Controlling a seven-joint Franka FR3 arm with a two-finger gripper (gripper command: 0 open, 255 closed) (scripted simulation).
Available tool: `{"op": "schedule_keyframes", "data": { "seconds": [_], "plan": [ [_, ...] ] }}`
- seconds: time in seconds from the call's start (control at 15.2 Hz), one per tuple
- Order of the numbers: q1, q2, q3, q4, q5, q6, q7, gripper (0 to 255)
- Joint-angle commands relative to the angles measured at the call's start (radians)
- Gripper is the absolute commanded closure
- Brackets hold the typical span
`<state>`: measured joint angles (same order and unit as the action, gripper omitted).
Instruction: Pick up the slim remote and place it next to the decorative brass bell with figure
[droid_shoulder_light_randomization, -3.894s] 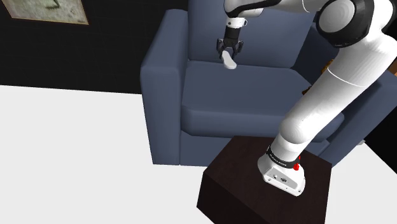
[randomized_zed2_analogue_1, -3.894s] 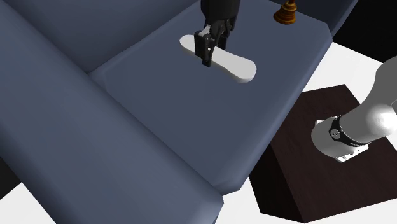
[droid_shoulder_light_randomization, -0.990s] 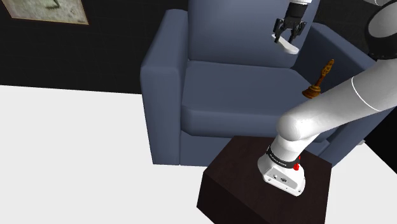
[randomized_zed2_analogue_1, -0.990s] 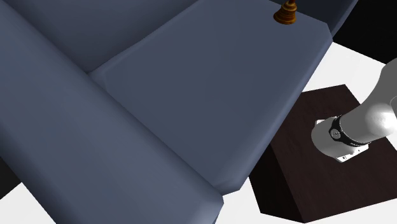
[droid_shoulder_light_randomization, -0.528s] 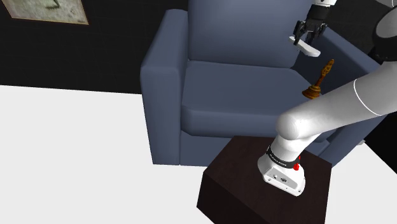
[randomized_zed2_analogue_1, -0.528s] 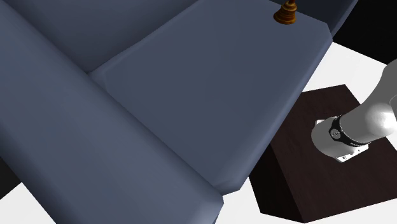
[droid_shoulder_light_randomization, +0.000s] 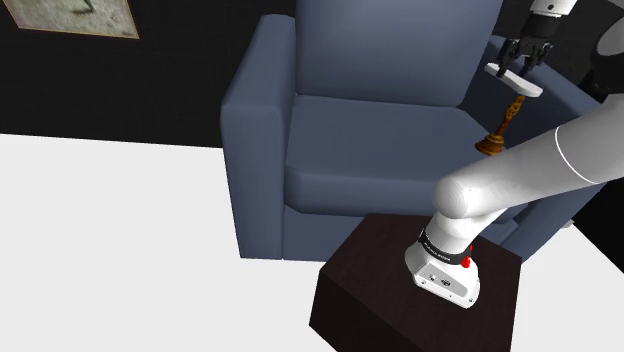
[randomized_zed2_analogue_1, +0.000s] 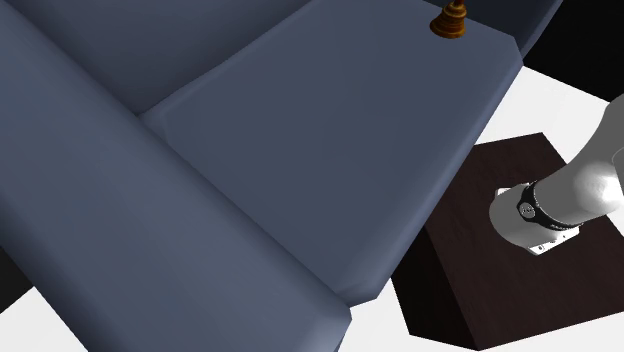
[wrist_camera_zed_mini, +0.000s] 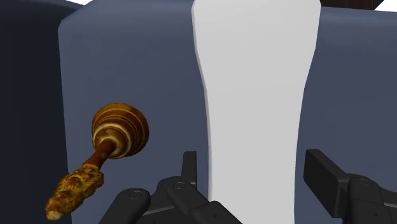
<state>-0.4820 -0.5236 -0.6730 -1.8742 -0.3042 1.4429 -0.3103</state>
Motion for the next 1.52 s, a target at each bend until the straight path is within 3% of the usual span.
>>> {"op": "schedule_keyframes", "data": {
  "seconds": [0.0, 0.4, 1.45],
  "plan": [
    [-0.001, 0.018, -0.044, 0.034, -0.009, -0.006, -0.052, 255],
    [0.009, 0.089, -0.216, 0.142, -0.021, -0.005, -0.232, 255],
    [-0.026, 0.020, -0.229, -0.114, -0.074, 0.194, -0.191, 255]
  ]
}}
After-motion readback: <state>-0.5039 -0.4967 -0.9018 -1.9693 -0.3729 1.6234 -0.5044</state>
